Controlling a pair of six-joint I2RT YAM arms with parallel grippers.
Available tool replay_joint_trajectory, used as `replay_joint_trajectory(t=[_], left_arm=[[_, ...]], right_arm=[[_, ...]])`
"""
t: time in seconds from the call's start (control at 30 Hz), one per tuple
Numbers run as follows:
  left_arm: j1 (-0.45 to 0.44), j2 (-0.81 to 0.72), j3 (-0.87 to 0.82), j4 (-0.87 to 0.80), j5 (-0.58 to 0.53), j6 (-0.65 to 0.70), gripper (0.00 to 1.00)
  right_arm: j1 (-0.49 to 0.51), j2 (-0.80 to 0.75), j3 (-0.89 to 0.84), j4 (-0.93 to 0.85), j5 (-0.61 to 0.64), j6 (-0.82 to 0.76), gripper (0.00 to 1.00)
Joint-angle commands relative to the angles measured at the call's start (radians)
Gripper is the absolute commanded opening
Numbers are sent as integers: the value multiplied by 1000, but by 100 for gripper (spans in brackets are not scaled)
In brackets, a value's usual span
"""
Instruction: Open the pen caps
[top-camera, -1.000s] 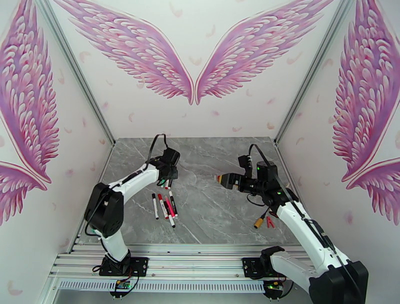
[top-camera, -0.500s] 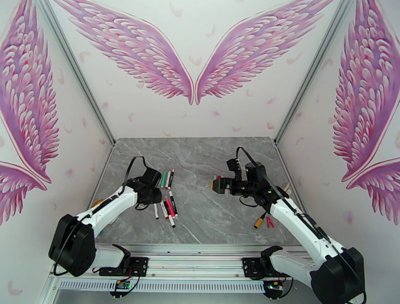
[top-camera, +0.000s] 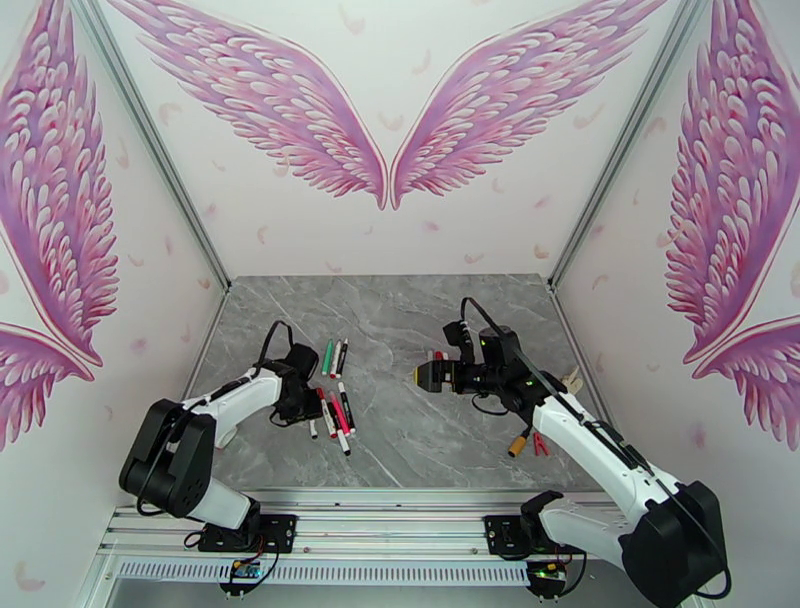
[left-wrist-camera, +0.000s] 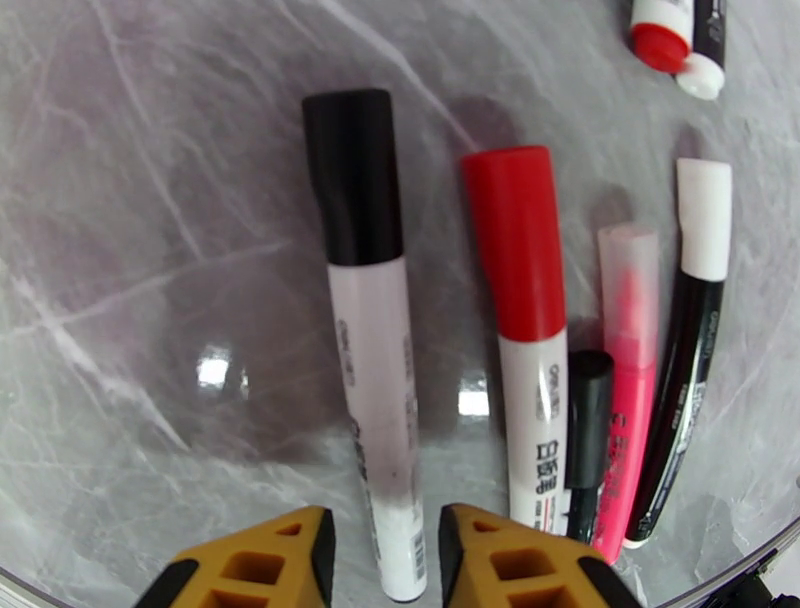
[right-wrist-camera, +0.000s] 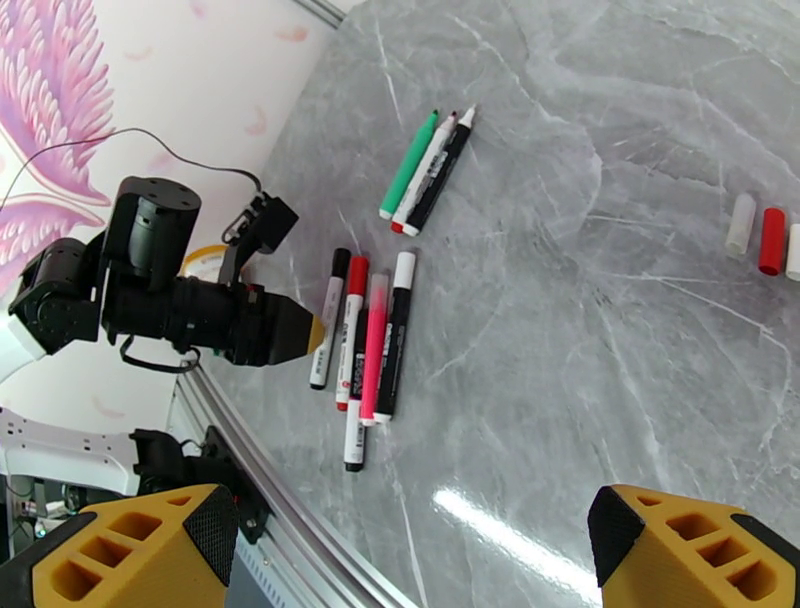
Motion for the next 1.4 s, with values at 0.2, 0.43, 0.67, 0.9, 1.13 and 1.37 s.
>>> replay_joint_trajectory(t=[0.2, 0.43, 0.67, 0.9, 1.13, 1.37], left_arm=[[9, 52, 7, 38, -24, 24, 36], [9, 72, 11, 57, -34, 21, 34], [9, 79, 0, 71, -54, 17, 28], [9, 23, -4, 74, -56, -2, 20], [11, -118, -6, 63, -24, 13, 17], [-52, -317, -1, 98, 49, 75, 17]], right_arm=[[9, 17, 22, -3, 35, -23, 99], [11, 36, 34, 5, 29, -22, 99], [14, 41, 37, 0, 33, -16, 99], [16, 40, 40, -2, 28, -9, 99], [25, 26, 41, 13, 8, 41, 100], [38, -3, 8, 36, 8, 137, 93]])
